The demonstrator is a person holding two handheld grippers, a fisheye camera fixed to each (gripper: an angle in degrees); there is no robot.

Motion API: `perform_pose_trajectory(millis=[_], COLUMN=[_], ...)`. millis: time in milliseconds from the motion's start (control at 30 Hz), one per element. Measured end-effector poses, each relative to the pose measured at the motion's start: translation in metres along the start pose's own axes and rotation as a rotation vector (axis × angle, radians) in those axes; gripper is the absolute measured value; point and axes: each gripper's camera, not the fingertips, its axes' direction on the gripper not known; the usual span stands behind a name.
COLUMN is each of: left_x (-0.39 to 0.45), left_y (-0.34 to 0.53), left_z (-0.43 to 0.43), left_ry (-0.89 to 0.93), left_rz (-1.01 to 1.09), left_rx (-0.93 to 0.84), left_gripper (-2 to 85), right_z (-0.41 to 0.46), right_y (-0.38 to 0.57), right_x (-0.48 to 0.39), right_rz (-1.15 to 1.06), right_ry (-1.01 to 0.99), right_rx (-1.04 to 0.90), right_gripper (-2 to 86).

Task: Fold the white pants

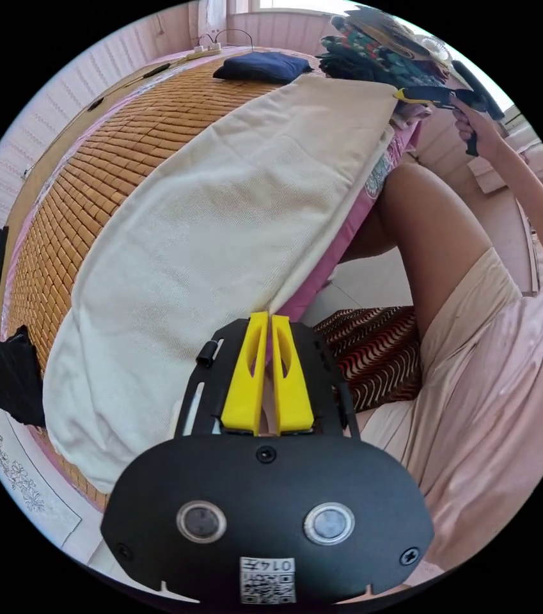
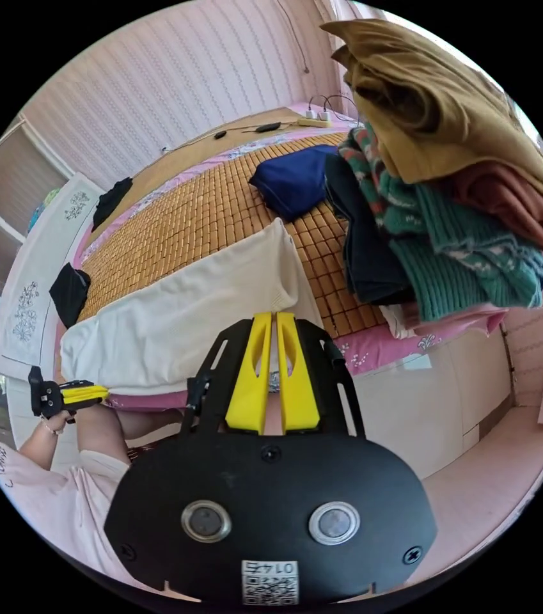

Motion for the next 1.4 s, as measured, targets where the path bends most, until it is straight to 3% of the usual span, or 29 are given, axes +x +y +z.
perform_pose_trajectory(millis=[100, 233, 300, 433, 567, 667, 767, 833, 967, 1100, 1300, 1400], left_x=[0.011, 0.016, 0.015, 0.028, 0.052, 0.073, 0.08, 0.083, 0.088, 0.078, 0.068, 0.06], left_y=[0.013, 0.02, 0.021, 0.022, 0.008, -0.022, -0.036, -0.029, -0.017, -0.018, 0.003, 0.016], left_z=[-0.025, 0.003, 0.02, 0.001, -0.025, -0.007, 0.019, -0.005, -0.03, 0.022, 0.006, -0.004], left_ry=[-0.014, 0.061, 0.108, 0.032, -0.048, -0.065, -0.116, -0.106, -0.094, -0.011, 0.004, 0.009], left_rz=[0.023, -0.011, -0.067, -0.076, 0.021, 0.101, 0.128, 0.143, 0.149, 0.091, 0.034, -0.005], left_rx=[0.075, 0.034, -0.006, 0.035, 0.105, 0.045, -0.035, 0.0, 0.027, -0.089, -0.042, -0.017], left_gripper=[-0.9, -0.5, 0.5, 6.7, 9.0, 6.0, 0.2, -0.4, 0.3, 4.5, 4.7, 4.3], right_z=[0.02, 0.079, 0.056, -0.02, -0.044, -0.037, -0.023, 0.017, 0.104, 0.113, 0.099, 0.128], right_y=[0.016, 0.04, 0.039, 0.025, 0.013, 0.006, 0.018, 0.036, 0.054, 0.057, 0.011, -0.039], right_x=[0.027, 0.072, 0.065, 0.036, 0.008, 0.006, 0.02, 0.035, 0.043, 0.025, -0.066, -0.112], right_rz=[0.084, 0.265, 0.246, 0.128, 0.003, 0.005, 0.08, 0.148, 0.207, 0.245, -0.023, -0.133], right_ry=[0.024, -0.055, -0.086, -0.418, -0.407, -0.426, -0.347, -0.141, -0.06, -0.009, 0.322, 0.208], right_rx=[-0.093, -0.281, -0.2, 0.031, 0.105, 0.104, 0.087, -0.054, -0.324, -0.295, -0.121, -0.068], right_gripper=[0.7, 0.5, 0.5, 0.4, 0.5, 0.6, 0.8, 1.2, 2.6, 4.7, 1.1, -0.3])
